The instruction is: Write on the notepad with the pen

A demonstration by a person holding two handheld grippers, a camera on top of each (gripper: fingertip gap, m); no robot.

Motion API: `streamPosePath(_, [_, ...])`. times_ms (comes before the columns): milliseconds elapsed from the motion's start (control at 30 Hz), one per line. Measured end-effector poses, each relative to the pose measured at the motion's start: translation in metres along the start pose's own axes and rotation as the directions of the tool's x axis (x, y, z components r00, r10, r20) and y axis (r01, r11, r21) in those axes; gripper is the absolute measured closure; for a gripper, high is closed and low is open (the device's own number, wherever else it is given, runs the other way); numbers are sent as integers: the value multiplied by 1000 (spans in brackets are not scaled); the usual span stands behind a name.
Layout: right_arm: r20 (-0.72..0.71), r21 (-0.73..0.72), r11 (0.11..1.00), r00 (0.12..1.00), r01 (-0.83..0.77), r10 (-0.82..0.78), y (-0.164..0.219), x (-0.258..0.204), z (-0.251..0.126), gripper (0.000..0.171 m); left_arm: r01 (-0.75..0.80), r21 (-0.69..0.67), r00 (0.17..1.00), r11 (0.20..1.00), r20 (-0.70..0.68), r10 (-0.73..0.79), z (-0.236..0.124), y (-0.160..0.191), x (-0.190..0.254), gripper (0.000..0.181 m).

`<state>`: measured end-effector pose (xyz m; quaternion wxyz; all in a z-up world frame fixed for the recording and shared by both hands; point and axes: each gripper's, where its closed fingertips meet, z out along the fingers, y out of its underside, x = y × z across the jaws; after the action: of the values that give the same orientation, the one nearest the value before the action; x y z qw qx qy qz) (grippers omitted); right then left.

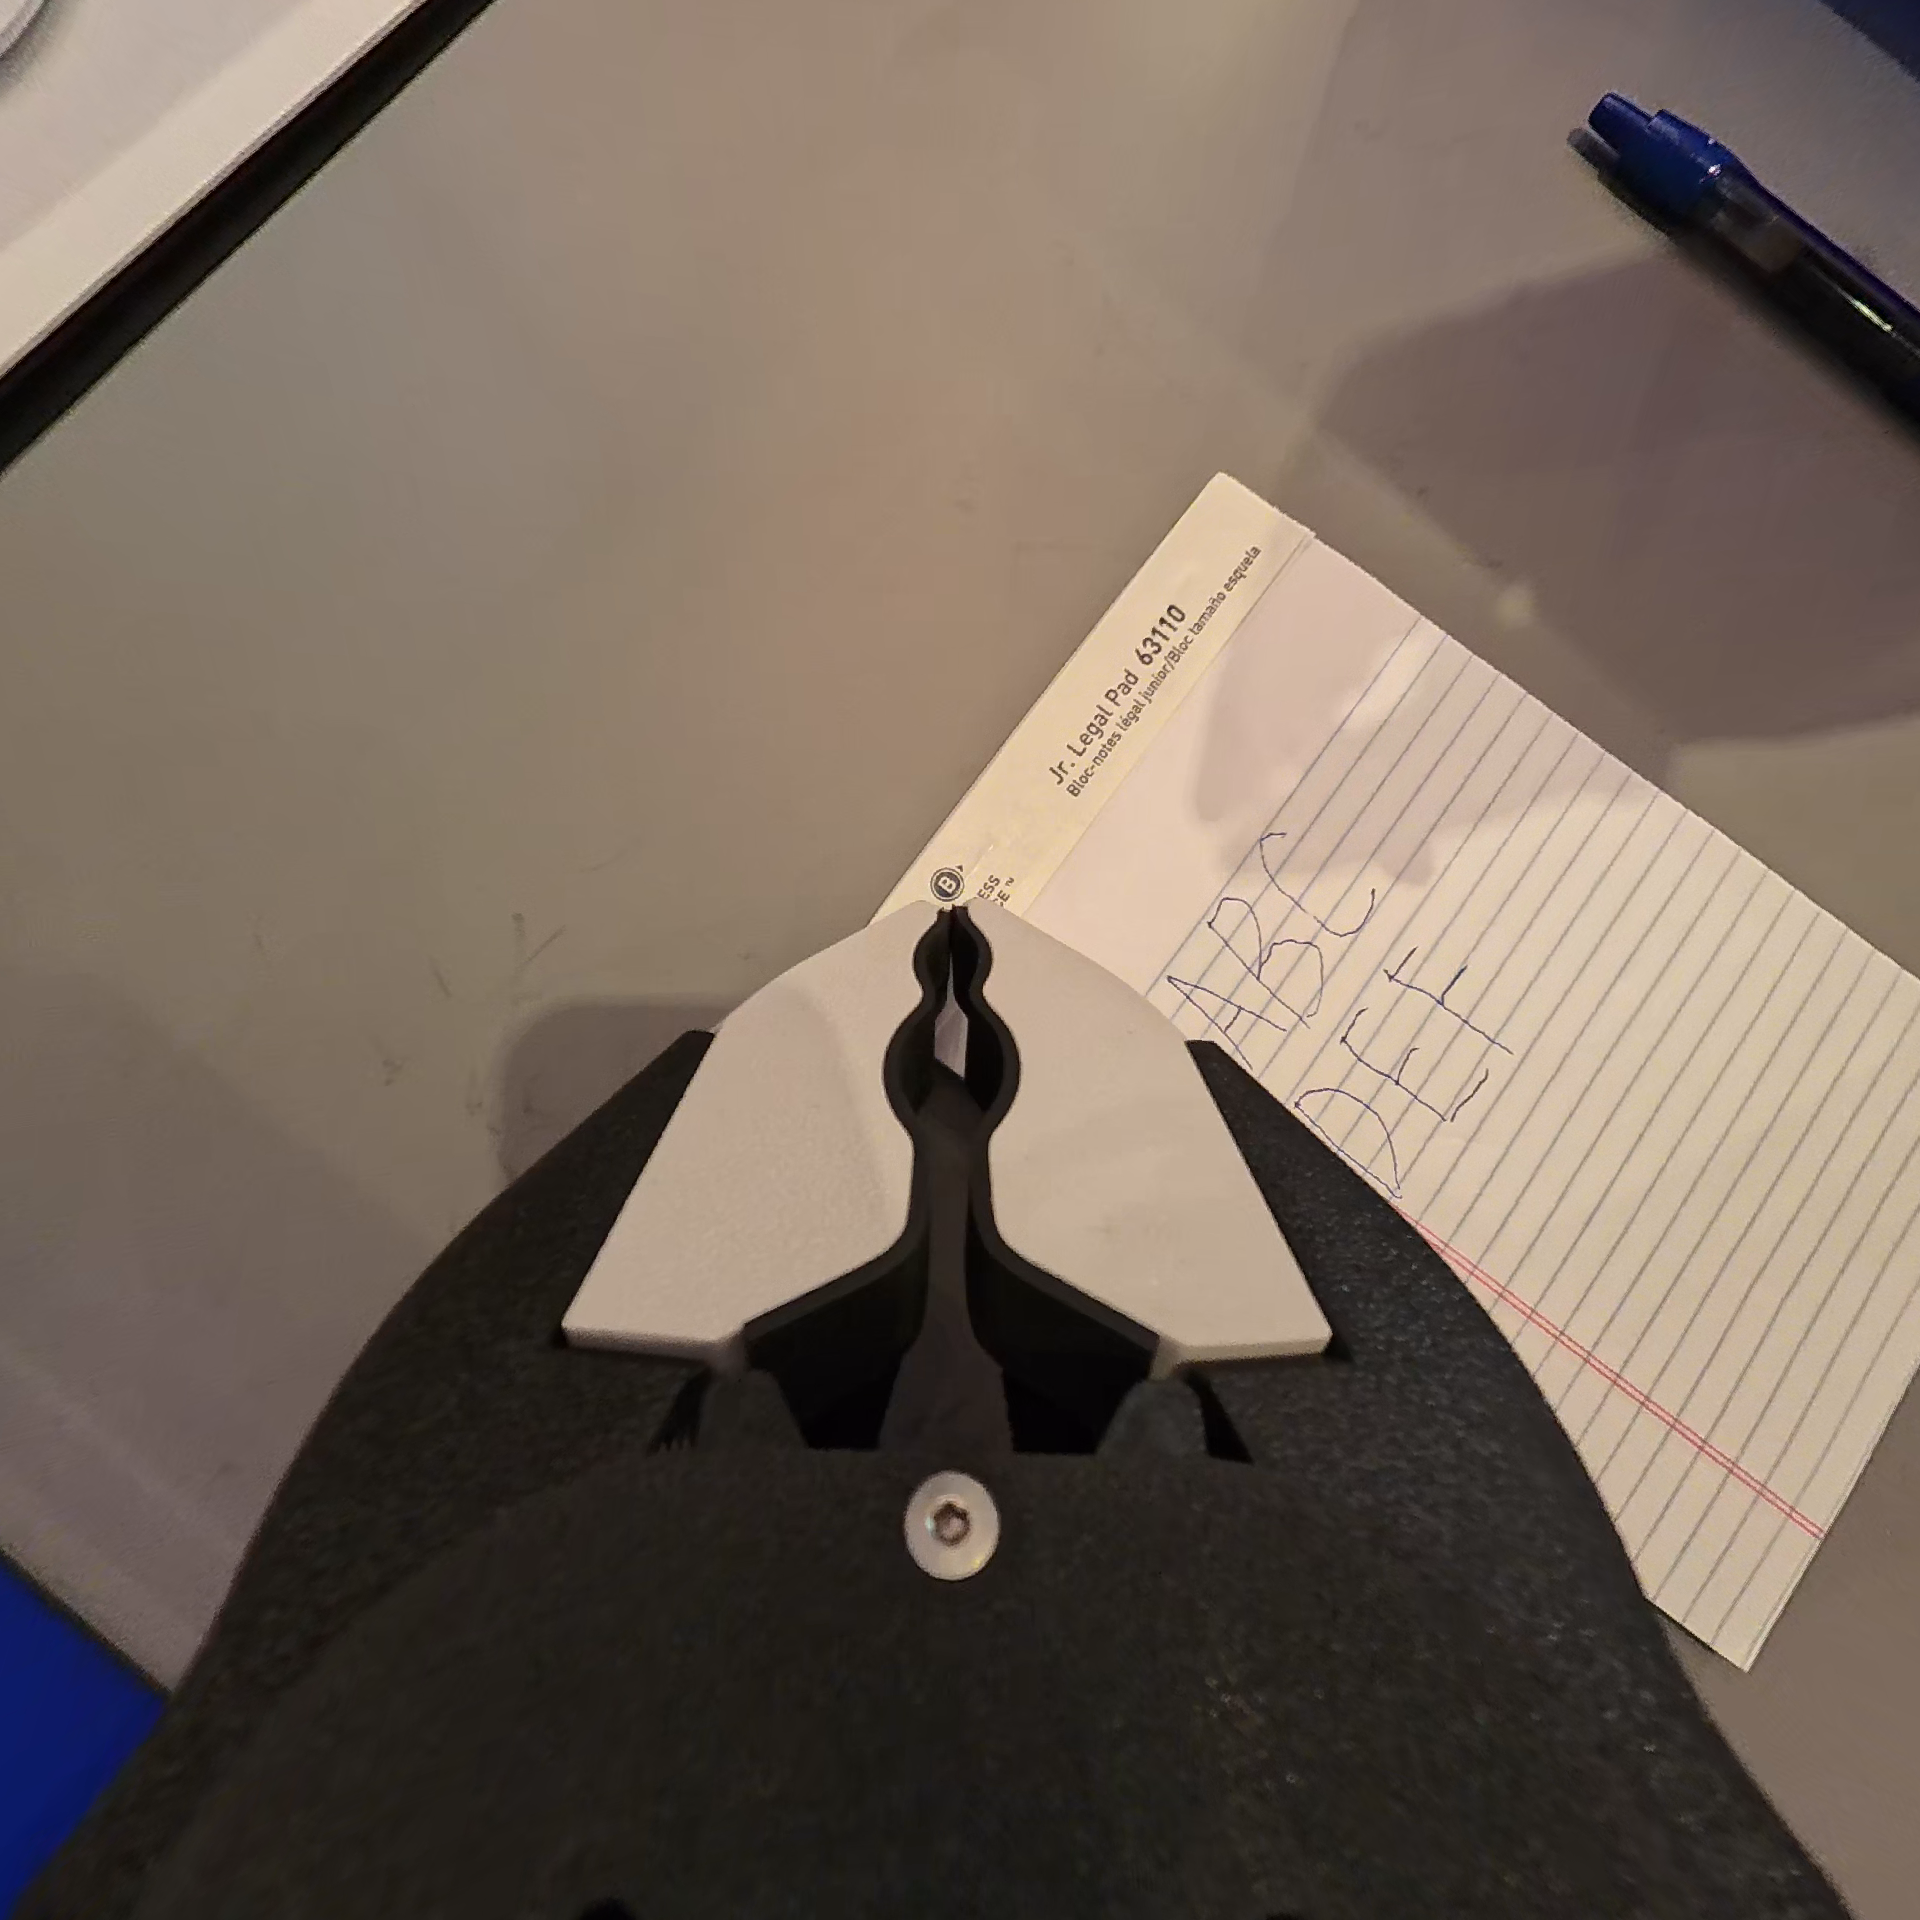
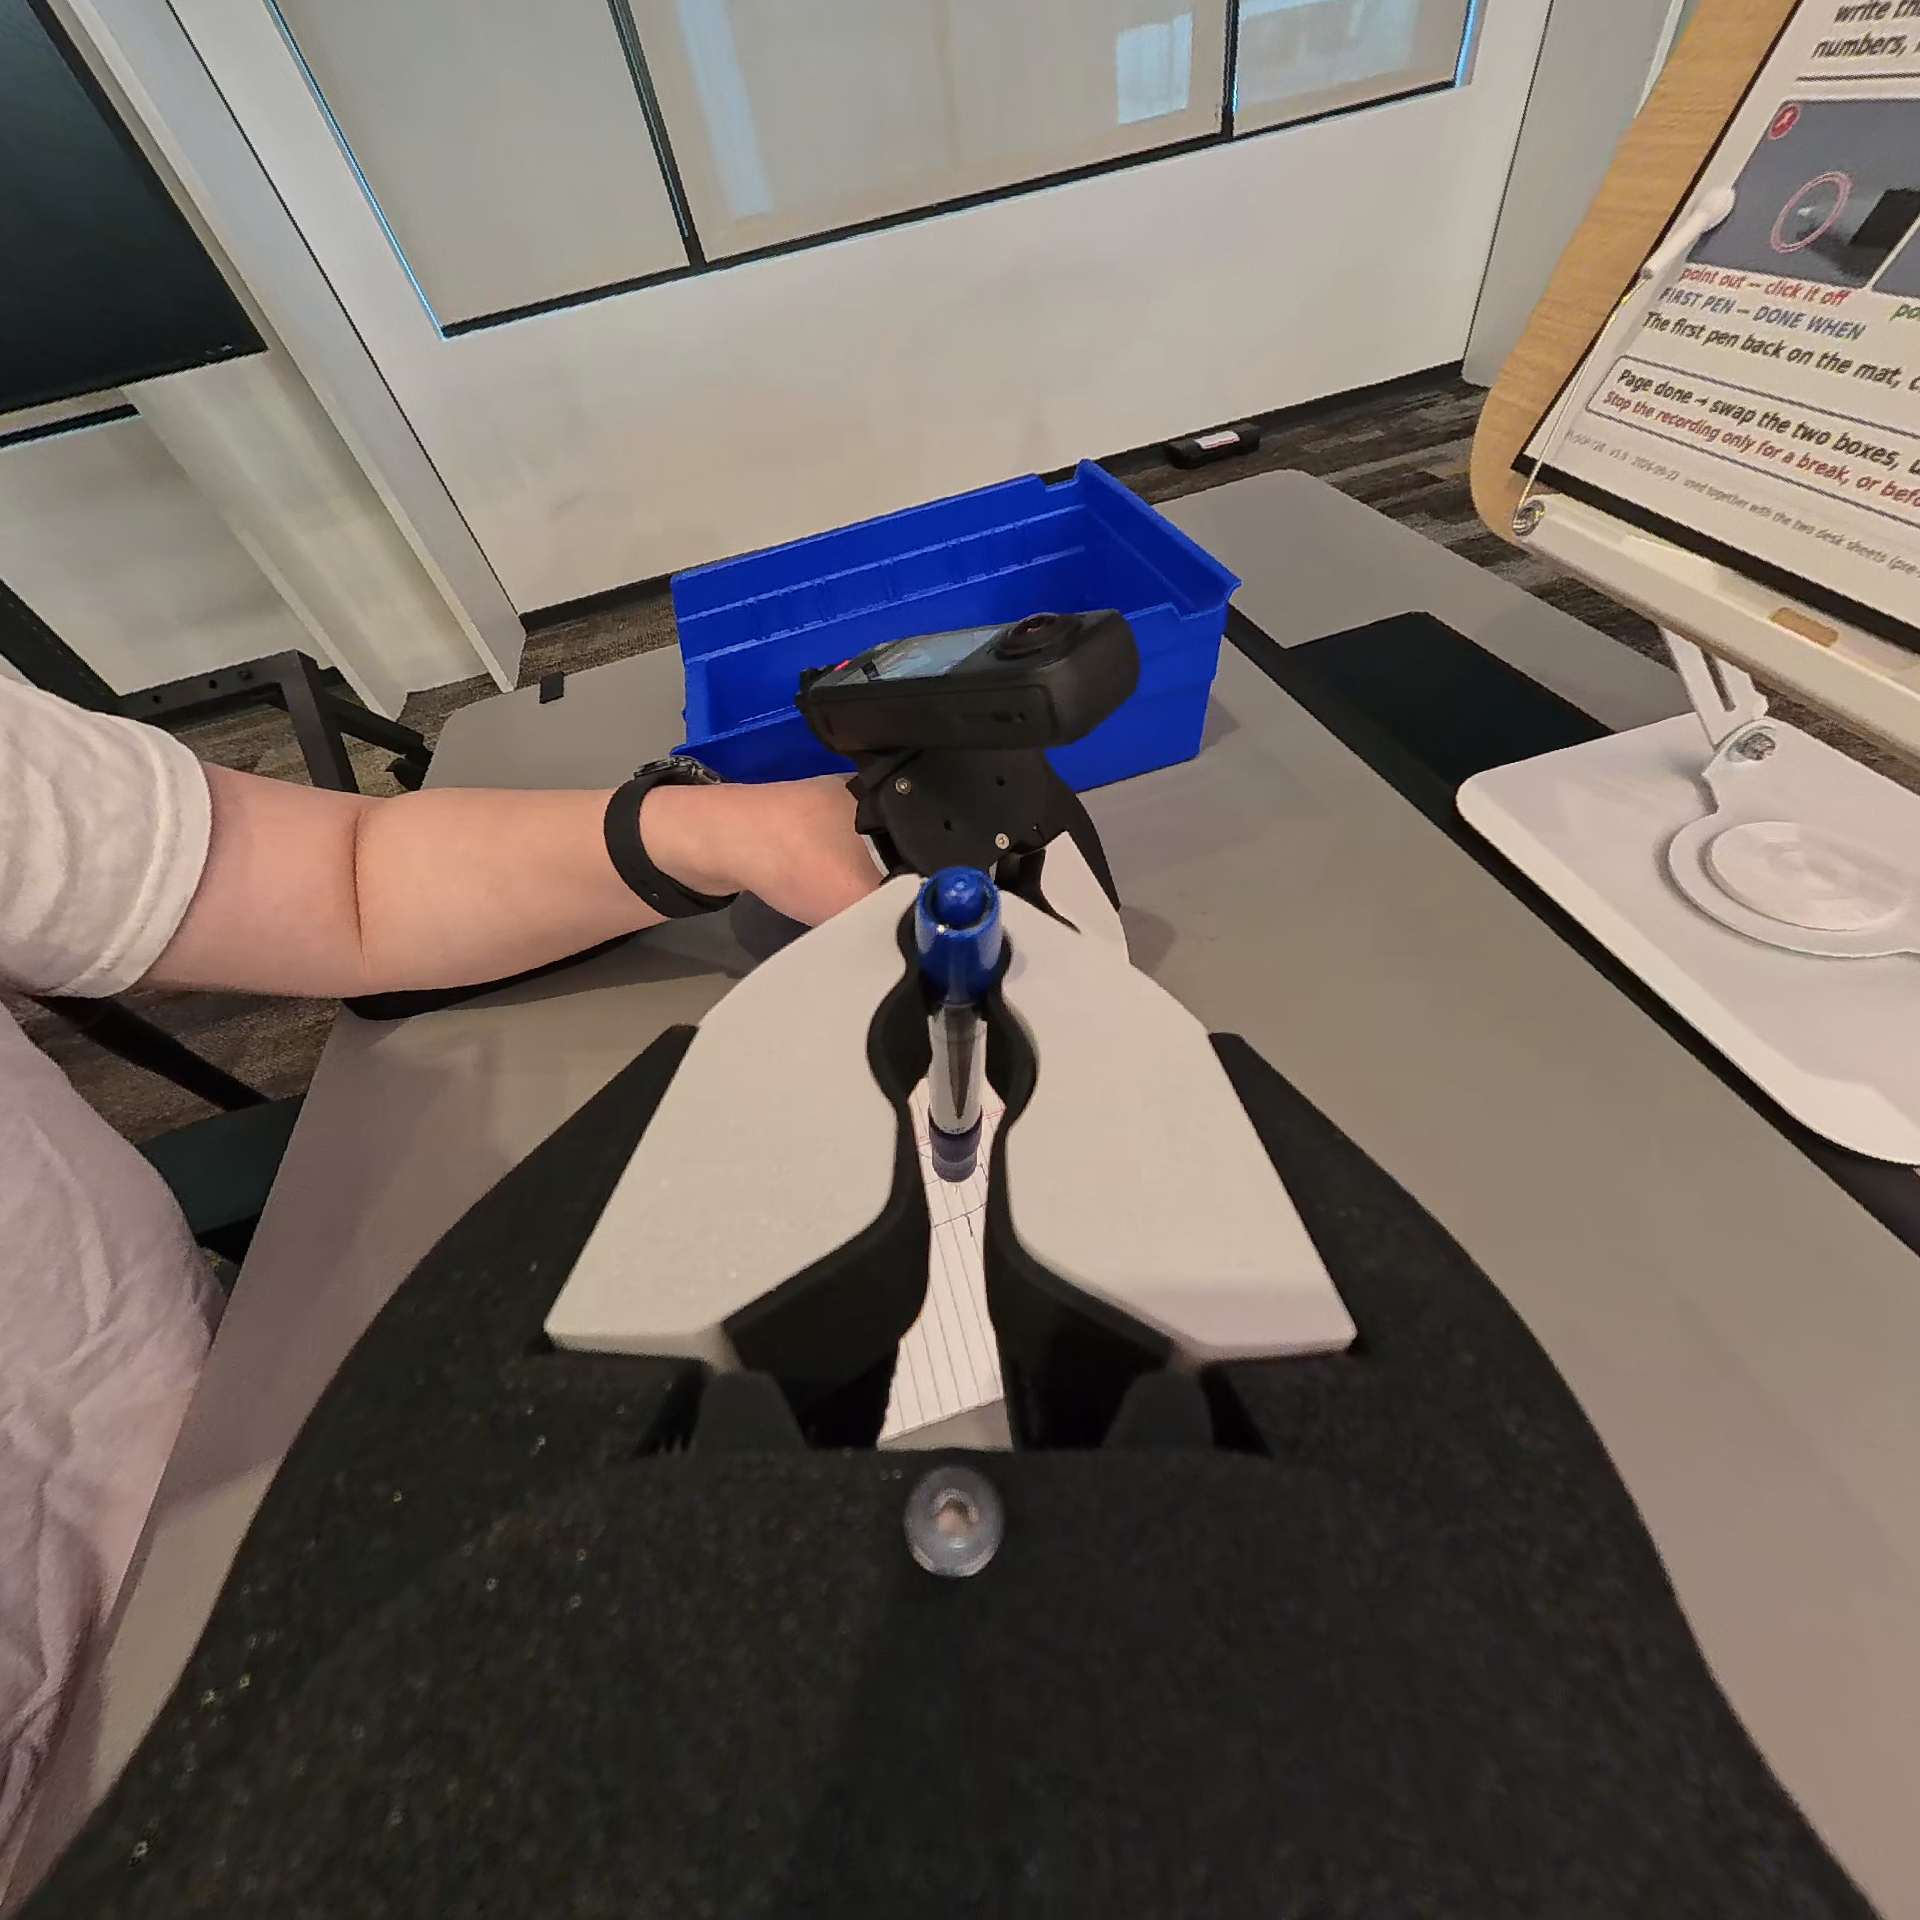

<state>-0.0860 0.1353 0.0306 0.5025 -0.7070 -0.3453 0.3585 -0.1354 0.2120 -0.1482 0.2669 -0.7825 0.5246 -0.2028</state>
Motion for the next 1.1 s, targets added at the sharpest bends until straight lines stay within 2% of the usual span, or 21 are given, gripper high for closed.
streamPosePath(867, [-46, -46, 999, 998, 29, -31, 0, 5, -11, 167, -2, -4, 1000, 1000, -1, 2, 0, 1, 1, 181])
streamPosePath(1100, [-62, -43, 998, 997, 41, -44, -3, 10, -21, 166, 65, 25, 996, 998, -61, -63, -1, 0, 2, 181])
